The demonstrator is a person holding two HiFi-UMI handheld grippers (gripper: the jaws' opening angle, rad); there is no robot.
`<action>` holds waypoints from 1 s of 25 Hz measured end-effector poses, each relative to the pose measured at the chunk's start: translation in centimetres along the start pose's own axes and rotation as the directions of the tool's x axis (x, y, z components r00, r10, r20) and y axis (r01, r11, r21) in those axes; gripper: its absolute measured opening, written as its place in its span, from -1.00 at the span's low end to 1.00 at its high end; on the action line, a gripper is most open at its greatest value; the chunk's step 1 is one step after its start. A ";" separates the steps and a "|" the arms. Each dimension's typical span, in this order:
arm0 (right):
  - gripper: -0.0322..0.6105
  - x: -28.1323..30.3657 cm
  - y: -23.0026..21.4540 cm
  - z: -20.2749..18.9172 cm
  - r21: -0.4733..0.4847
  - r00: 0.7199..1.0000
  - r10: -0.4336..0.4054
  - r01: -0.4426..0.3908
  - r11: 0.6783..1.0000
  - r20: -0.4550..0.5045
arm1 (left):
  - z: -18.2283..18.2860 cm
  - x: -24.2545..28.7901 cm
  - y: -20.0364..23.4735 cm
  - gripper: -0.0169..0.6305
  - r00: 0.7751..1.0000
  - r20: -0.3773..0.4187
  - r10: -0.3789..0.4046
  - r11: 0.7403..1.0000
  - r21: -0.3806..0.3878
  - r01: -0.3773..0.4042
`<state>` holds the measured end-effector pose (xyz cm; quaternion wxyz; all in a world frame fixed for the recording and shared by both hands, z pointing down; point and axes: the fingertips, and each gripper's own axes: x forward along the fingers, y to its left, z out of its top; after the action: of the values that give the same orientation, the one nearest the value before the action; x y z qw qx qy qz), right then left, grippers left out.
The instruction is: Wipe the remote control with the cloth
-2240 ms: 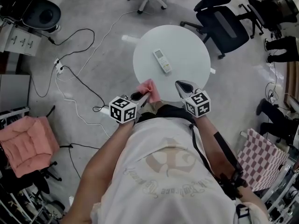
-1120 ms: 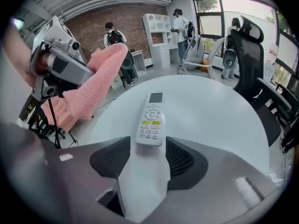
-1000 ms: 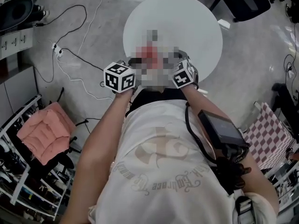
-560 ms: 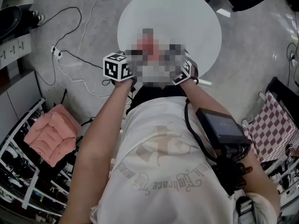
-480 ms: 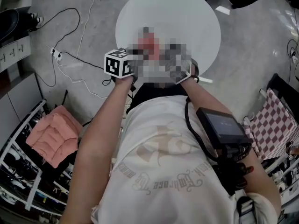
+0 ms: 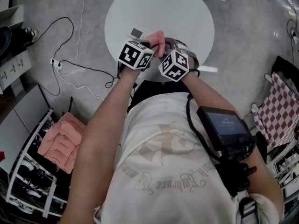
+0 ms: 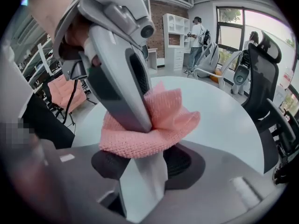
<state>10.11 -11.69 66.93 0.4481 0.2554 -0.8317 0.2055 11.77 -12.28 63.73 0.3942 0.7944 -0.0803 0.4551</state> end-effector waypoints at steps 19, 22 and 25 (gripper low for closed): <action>-0.25 -0.1 0.5 0.8 -0.059 1.000 0.029 -0.029 0.998 0.000 | -1.3 -1.8 3.9 -0.90 0.995 0.003 0.097 0.993 -0.073 -0.097; -0.25 -0.2 0.5 0.5 -0.054 0.999 0.032 -0.032 0.998 0.001 | -1.9 -2.8 5.8 -0.90 0.992 0.018 0.126 0.984 -0.126 -0.123; -0.25 -0.3 0.6 0.2 -0.061 0.999 0.037 -0.037 0.997 -0.002 | -2.4 -4.1 7.9 -0.90 0.987 0.028 0.157 0.973 -0.177 -0.150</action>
<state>9.76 -11.31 66.52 0.4522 0.2260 -0.8420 0.1885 4.01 -16.94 65.57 0.4240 0.7576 -0.1893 0.4588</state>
